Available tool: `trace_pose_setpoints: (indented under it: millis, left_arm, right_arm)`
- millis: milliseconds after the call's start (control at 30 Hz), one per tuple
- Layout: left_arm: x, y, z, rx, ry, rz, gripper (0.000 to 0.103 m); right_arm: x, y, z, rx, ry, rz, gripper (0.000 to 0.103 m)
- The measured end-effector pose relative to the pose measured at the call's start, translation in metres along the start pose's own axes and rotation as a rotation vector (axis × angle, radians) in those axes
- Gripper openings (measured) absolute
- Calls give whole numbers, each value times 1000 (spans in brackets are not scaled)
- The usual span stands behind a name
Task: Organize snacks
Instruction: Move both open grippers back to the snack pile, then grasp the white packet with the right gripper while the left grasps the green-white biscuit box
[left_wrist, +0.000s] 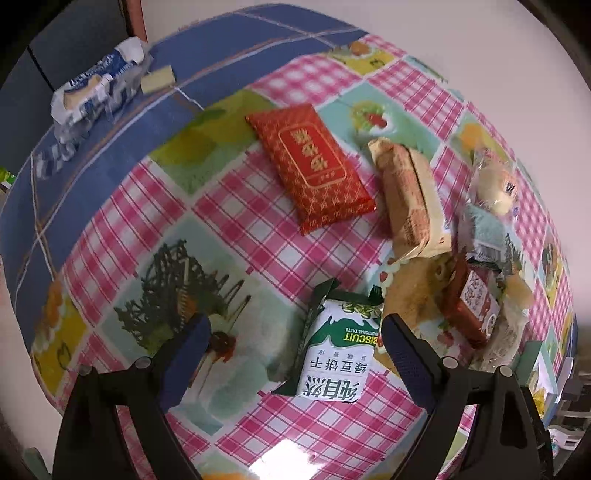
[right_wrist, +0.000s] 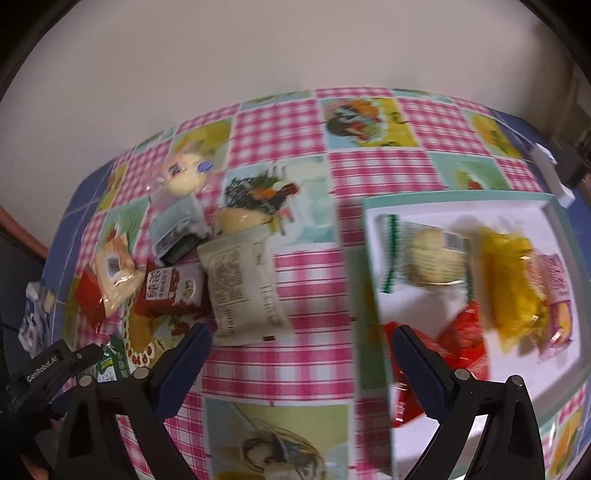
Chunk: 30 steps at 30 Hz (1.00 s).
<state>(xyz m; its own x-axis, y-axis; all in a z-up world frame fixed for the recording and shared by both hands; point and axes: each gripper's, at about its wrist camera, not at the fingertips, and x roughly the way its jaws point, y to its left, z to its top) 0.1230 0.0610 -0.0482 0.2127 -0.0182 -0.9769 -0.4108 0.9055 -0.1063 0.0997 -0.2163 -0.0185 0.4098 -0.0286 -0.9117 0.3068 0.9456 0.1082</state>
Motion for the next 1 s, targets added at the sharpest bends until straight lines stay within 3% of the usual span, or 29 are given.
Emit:
trace_pose_setpoints:
  millis: [267,400,467,533,667,767,1000]
  left_arm:
    - [19,-10,-7,26,54,-12,90]
    - [23,-22,-13,50,50,-3,78]
    - [24,-27,-14,58,44,-5,74]
    - [25,-35,-11,76,35,4,60]
    - [29,-48,-3,99,20,1,44]
    - [31,-56,0,116,5,9,43]
    - [36,-71,15,124,-21,0,43]
  right_arm:
    - [25,21,0,-60,16,2,82]
    - [31,28,2,-80,10,3,80]
    - [35,31,3,-90,14,2,73]
    - [39,33,3,-96,20,0,73]
    - [47,35,3,-104,29,-8,69]
    - [49,37,4,-120,14,-31,62]
    - [54,44,6,-167,-15,-72,58]
